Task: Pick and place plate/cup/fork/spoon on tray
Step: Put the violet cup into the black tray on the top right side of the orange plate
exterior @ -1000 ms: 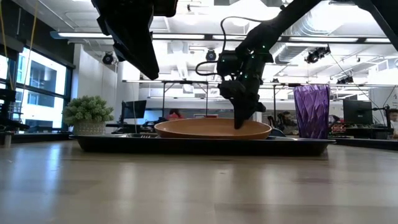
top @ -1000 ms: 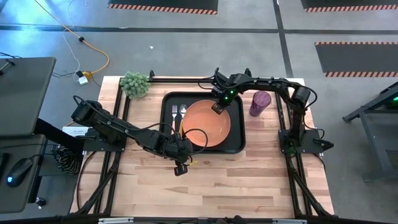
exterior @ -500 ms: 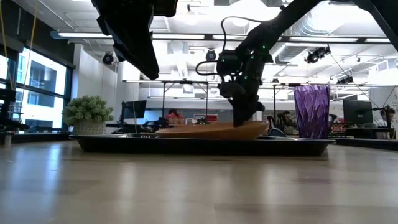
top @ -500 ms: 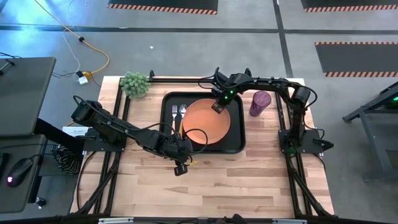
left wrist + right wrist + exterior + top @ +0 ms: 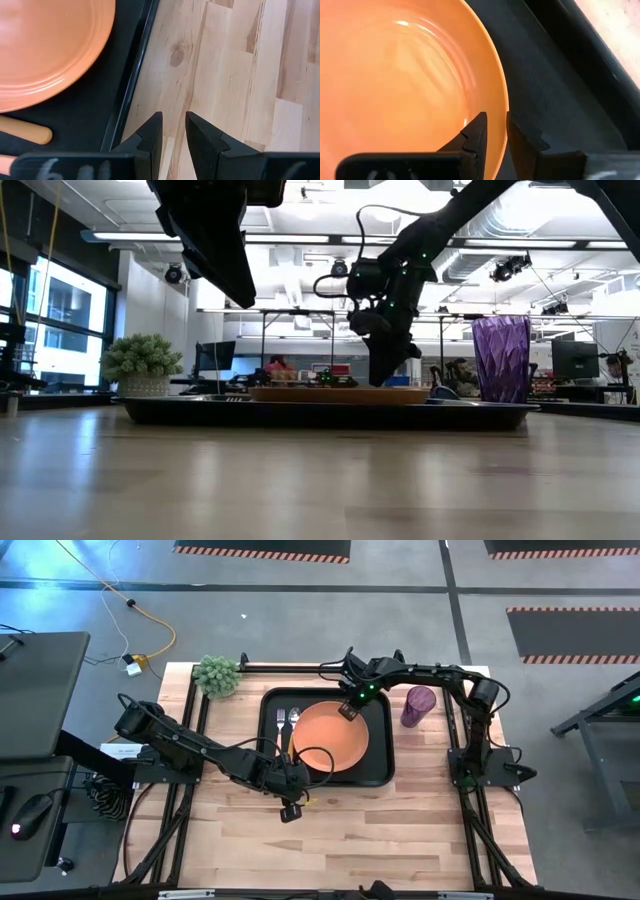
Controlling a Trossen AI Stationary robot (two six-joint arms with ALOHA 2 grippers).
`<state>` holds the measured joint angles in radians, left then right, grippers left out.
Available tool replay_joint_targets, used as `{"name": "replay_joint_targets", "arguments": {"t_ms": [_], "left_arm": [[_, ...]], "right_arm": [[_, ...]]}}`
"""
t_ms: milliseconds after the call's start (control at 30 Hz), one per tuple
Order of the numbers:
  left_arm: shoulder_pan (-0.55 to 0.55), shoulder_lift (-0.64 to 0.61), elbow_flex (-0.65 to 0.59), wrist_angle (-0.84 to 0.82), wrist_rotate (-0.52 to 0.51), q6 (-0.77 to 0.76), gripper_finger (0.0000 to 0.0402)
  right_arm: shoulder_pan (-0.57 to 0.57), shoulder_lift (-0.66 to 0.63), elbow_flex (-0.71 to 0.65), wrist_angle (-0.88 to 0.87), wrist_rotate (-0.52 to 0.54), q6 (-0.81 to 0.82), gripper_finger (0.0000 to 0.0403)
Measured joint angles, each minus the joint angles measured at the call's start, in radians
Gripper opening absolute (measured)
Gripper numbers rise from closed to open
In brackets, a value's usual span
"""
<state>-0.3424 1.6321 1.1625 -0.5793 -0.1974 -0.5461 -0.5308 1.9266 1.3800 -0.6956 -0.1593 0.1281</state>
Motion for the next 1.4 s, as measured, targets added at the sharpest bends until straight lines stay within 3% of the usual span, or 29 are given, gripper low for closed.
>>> {"name": "replay_joint_targets", "arguments": {"t_ms": [600, 767, 1167, 1400], "left_arm": [[0.000, 0.000, 0.000, 0.000, 0.000, -0.002, 0.0076], [0.000, 0.000, 0.000, 0.000, 0.000, -0.002, 0.0076], [0.000, 0.000, 0.000, 0.003, 0.000, -0.003, 0.0076], [0.000, 0.000, 0.000, 0.005, 0.000, -0.026, 0.0076]], "right_arm": [[0.049, -0.015, 0.358, -0.553, 0.011, -0.114, 0.0062], [0.069, -0.109, 0.299, -0.591, 0.055, -0.111, 0.0062], [0.033, -0.505, -0.030, -0.465, 0.065, -0.011, 0.0062], [0.025, -0.659, -0.089, -0.463, 0.100, 0.023, 0.0063]]}}
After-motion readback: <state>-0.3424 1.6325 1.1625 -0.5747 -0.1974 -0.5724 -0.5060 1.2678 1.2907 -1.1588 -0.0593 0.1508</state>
